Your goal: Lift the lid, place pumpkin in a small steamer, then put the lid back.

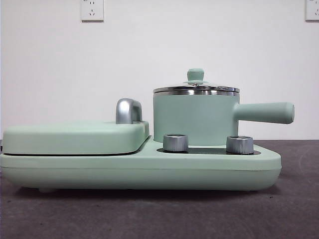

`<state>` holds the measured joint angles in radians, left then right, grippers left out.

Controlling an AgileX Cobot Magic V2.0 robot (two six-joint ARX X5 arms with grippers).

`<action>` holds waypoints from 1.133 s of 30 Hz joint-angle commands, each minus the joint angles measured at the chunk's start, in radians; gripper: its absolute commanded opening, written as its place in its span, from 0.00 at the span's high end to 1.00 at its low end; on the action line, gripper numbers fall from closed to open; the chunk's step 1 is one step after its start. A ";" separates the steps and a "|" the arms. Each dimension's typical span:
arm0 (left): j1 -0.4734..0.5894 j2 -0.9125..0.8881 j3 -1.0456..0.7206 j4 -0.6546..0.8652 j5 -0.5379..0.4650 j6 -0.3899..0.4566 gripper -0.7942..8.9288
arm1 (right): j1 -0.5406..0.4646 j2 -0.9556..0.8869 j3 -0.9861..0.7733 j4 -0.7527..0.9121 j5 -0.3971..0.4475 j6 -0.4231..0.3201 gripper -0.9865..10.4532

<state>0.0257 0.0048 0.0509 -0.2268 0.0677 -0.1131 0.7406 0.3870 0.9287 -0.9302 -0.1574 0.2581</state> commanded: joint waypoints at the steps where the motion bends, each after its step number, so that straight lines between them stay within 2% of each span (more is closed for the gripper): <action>1: 0.010 -0.002 -0.024 0.004 -0.052 0.035 0.91 | 0.010 0.003 0.008 0.011 0.000 -0.010 0.88; 4: 0.011 -0.002 -0.037 0.039 -0.063 0.034 0.91 | 0.010 0.003 0.008 0.011 0.000 -0.010 0.88; 29: 0.011 -0.002 -0.037 0.040 -0.063 0.034 0.91 | 0.008 0.001 0.005 0.017 0.002 -0.010 0.88; 34: 0.011 -0.002 -0.037 0.040 -0.063 0.034 0.91 | -0.104 -0.016 -0.043 0.058 -0.033 -0.010 0.88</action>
<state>0.0364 0.0051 0.0322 -0.1822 0.0048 -0.0925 0.6556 0.3691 0.8936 -0.8879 -0.1864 0.2581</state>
